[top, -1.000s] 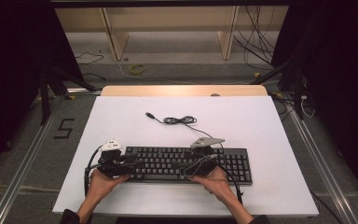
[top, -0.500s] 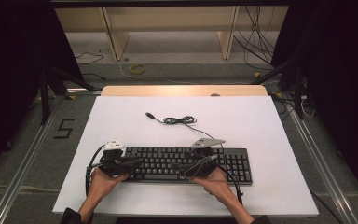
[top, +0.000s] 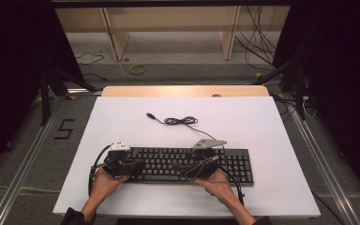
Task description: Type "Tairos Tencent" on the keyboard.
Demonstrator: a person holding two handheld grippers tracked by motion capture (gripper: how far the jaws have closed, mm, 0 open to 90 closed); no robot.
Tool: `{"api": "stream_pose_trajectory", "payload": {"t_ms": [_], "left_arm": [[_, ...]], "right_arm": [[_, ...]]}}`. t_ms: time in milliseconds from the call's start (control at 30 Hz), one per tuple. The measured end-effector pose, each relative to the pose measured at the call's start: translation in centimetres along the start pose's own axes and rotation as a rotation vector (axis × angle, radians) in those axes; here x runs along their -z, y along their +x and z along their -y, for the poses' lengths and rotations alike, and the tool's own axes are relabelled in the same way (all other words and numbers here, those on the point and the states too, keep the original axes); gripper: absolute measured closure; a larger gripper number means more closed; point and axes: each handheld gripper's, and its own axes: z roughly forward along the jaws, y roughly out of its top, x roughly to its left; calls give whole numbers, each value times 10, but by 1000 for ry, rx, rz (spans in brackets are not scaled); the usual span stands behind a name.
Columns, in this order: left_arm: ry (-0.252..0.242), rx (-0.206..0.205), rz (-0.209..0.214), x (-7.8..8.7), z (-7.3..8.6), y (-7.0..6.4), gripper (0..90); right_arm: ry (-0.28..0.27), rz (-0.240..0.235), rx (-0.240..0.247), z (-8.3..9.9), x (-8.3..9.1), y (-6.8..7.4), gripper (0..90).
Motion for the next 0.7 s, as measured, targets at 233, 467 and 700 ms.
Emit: {"api": "stream_pose_trajectory", "payload": {"t_ms": [233, 467, 700], "left_arm": [[13, -5, 5, -4, -2, -2, 891], [31, 6, 15, -6, -1, -1, 893], [31, 16, 23, -6, 0, 0, 894]], "right_arm": [[-1, 1, 2, 0, 0, 0, 292], [1, 2, 2, 0, 0, 0, 293], [0, 4, 0, -1, 1, 1, 293]]}}
